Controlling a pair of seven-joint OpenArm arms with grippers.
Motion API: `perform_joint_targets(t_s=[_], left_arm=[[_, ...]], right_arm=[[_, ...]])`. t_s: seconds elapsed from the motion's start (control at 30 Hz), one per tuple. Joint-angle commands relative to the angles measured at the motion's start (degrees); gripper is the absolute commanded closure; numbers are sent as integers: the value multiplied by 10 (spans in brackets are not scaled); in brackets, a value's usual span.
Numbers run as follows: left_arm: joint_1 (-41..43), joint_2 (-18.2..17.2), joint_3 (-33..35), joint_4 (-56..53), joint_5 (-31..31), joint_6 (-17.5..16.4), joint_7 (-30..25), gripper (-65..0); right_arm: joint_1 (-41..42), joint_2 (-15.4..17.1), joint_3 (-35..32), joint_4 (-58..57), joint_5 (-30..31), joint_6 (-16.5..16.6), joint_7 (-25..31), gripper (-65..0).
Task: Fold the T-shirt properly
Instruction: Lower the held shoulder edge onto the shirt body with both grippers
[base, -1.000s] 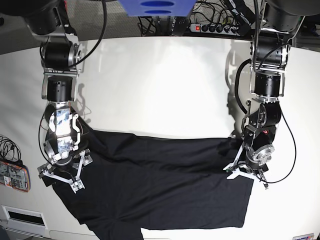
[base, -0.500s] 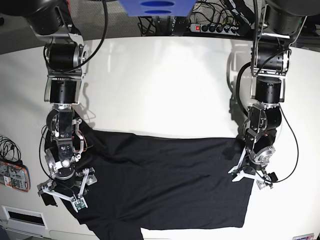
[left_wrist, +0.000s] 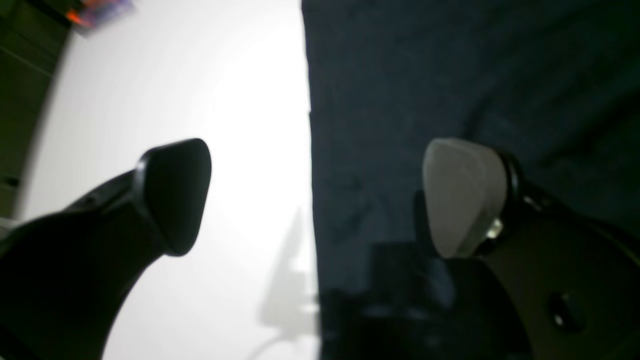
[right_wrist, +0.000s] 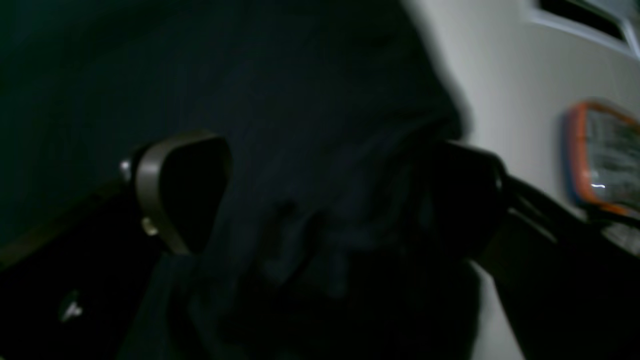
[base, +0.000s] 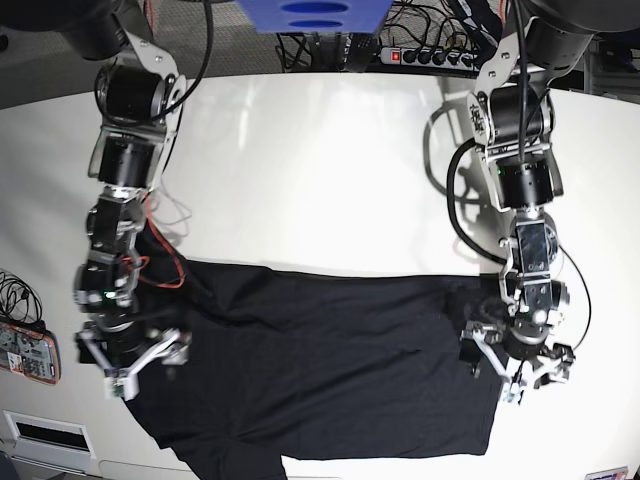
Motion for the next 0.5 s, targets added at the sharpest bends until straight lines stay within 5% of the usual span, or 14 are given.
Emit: perform_joint_targets(t_s=[0.0,0.47], left_arm=[[0,-2,1,8,-17,1,-10,-650],[43,-21,96,7,-45,0,-13,-650]], right_arm=[[13,1,1,6,9,6,10,-623],[-23,2,-1,-6,6,6,38,-622]])
